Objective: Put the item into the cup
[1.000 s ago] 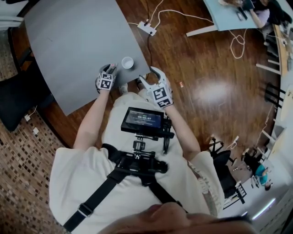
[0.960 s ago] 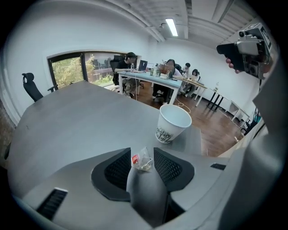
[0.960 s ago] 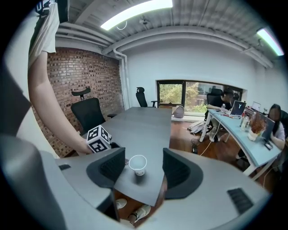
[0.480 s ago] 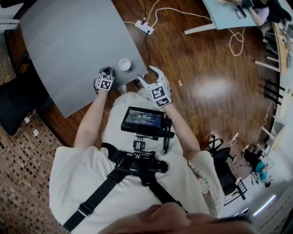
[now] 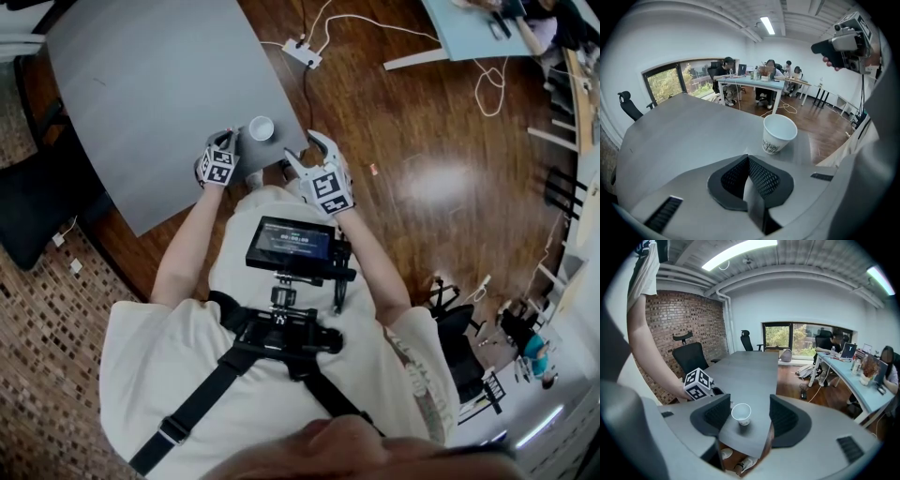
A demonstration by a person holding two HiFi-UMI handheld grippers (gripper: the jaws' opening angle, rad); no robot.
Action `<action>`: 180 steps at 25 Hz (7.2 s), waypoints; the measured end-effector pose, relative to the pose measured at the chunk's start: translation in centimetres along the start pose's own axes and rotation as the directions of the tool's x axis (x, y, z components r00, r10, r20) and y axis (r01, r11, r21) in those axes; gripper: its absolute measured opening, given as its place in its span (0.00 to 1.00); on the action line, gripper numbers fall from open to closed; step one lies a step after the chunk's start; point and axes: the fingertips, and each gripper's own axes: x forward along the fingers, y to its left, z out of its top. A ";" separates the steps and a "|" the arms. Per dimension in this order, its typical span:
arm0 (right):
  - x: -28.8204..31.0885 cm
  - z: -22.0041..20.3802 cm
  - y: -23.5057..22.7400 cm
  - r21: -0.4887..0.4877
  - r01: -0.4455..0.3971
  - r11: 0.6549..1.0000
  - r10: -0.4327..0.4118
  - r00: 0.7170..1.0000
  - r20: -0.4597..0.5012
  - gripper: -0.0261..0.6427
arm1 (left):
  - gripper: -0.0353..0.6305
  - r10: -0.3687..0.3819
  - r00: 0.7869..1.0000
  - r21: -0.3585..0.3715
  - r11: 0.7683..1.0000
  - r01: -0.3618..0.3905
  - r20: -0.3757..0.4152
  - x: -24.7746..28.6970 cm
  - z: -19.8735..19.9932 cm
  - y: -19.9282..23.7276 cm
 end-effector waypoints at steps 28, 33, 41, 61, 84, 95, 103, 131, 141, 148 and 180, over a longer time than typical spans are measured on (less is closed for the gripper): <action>2.0 -2.6 -0.8 0.037 -0.017 0.999 0.017 1.000 -0.019 0.45 | 0.06 -0.117 0.979 0.113 0.989 0.099 0.165 -4.6 10.6 -5.9; 1.6 -2.3 -0.9 0.038 -0.002 0.999 0.003 1.000 -0.016 0.45 | 0.06 -0.126 0.987 0.122 0.986 0.113 0.104 -2.7 9.3 -6.3; 1.4 -2.2 -1.2 0.046 0.014 0.999 -0.014 1.000 -0.007 0.45 | 0.09 -0.179 0.983 0.149 0.974 0.172 0.039 -1.2 8.4 -7.5; -0.6 -0.7 1.9 0.047 0.078 0.996 -0.079 0.996 0.032 0.45 | 0.21 -0.183 0.957 -0.039 0.980 0.197 0.223 -9.9 9.6 -5.8; -6.2 -0.1 6.9 0.088 0.173 0.981 -0.184 0.974 0.134 0.45 | 0.24 -0.158 0.862 -0.108 0.965 0.237 0.481 -21.8 7.3 -5.1; -9.9 -2.6 8.0 0.099 0.165 0.981 -0.178 0.973 0.144 0.45 | 0.24 -0.146 0.874 -0.093 0.973 0.212 0.463 -24.0 5.7 -8.4; -16.2 -6.0 9.3 0.070 0.153 0.986 -0.161 0.978 0.134 0.45 | 0.24 -0.109 0.882 -0.112 0.978 0.179 0.458 -26.0 4.0 -15.2; -28.6 -19.9 17.7 -0.001 0.043 0.999 -0.042 0.994 0.098 0.45 | 0.24 0.023 0.901 -0.226 0.971 0.084 0.434 -31.9 -8.7 -31.9; -27.9 -19.3 19.2 -0.017 0.047 0.999 -0.045 0.994 0.104 0.45 | 0.24 0.012 0.914 -0.220 0.972 0.085 0.406 -31.2 -10.2 -30.9; -26.6 -18.2 20.0 0.003 0.071 0.997 -0.071 0.992 0.107 0.45 | 0.24 -0.016 0.921 -0.189 0.977 0.097 0.389 -31.6 -10.3 -29.2; -26.8 -18.1 18.5 -0.023 0.096 0.995 -0.092 0.986 0.143 0.45 | 0.24 -0.067 0.931 -0.156 0.979 0.130 0.359 -29.4 -9.0 -29.9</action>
